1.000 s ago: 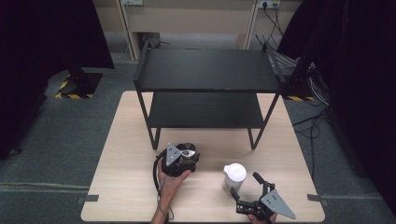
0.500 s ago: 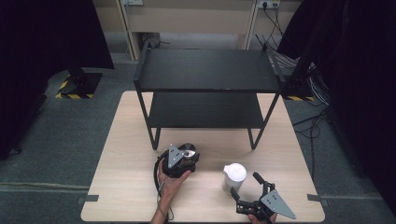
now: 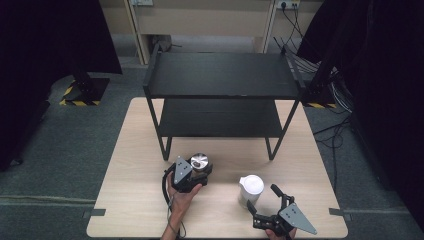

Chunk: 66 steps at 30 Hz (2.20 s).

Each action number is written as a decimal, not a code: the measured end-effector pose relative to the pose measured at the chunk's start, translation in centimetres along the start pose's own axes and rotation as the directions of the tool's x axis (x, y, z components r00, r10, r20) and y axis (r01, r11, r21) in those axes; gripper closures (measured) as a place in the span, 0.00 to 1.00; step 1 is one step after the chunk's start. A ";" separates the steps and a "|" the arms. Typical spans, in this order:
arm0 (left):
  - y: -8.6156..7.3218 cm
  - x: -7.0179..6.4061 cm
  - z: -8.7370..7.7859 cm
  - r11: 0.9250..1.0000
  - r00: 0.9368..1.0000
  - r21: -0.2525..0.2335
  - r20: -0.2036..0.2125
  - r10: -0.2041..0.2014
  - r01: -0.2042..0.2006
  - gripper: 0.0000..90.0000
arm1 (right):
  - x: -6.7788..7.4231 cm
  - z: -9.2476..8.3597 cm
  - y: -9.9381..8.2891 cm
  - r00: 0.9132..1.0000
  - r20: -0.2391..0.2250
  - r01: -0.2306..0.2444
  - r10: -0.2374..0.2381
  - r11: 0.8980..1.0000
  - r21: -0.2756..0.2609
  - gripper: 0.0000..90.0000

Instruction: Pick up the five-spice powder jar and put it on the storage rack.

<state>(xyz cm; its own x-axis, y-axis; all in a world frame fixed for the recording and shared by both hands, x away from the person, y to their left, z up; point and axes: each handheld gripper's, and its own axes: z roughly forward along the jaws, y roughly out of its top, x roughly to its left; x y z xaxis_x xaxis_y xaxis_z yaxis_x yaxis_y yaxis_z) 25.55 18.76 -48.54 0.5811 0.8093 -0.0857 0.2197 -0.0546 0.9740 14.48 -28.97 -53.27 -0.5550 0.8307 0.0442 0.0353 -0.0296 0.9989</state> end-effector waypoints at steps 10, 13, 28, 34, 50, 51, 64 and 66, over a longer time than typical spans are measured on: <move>3.2 0.2 -1.1 1.000 0.998 0.009 0.063 0.004 -0.004 0.34 | 0.0 0.0 0.0 1.000 0.000 0.001 -0.001 1.000 0.000 0.01; 4.5 0.2 -1.6 1.000 0.996 0.003 0.088 0.008 -0.008 0.34 | 0.0 0.0 0.0 1.000 0.000 0.000 0.000 1.000 -0.002 0.00; 10.8 0.6 -3.0 0.999 0.986 -0.019 0.161 0.031 -0.029 0.34 | -0.1 0.0 0.0 1.000 -0.002 -0.003 0.003 1.000 -0.003 0.00; 13.4 1.0 -3.2 0.999 0.983 -0.021 0.178 0.036 -0.032 0.34 | -0.1 0.0 0.0 1.000 -0.003 -0.002 0.002 1.000 0.000 0.00; 21.4 1.9 -3.9 0.999 0.971 -0.029 0.236 0.049 -0.043 0.34 | -0.1 0.0 0.0 1.000 -0.005 -0.002 0.002 1.000 0.001 0.00; 21.7 2.0 -3.9 0.999 0.970 -0.029 0.239 0.044 -0.038 0.34 | -0.1 0.0 0.0 1.000 -0.006 -0.003 0.003 1.000 0.001 0.00; 27.6 2.4 -3.7 0.999 0.967 -0.003 0.250 0.041 -0.042 0.34 | -0.1 0.0 0.0 1.000 -0.006 -0.004 0.004 1.000 0.002 0.00; 28.4 2.6 -3.4 0.999 0.967 0.006 0.254 0.033 -0.036 0.34 | -0.1 0.0 0.0 1.000 -0.006 -0.003 0.003 1.000 0.001 0.00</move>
<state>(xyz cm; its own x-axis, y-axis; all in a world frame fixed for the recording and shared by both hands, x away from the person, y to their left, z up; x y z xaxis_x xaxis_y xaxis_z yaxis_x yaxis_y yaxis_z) 30.62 21.26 -20.44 0.7682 0.6318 -0.1035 0.2031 -0.0871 0.9753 14.56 -29.05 -53.26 -0.5601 0.8271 0.0475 0.0378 -0.0318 0.9988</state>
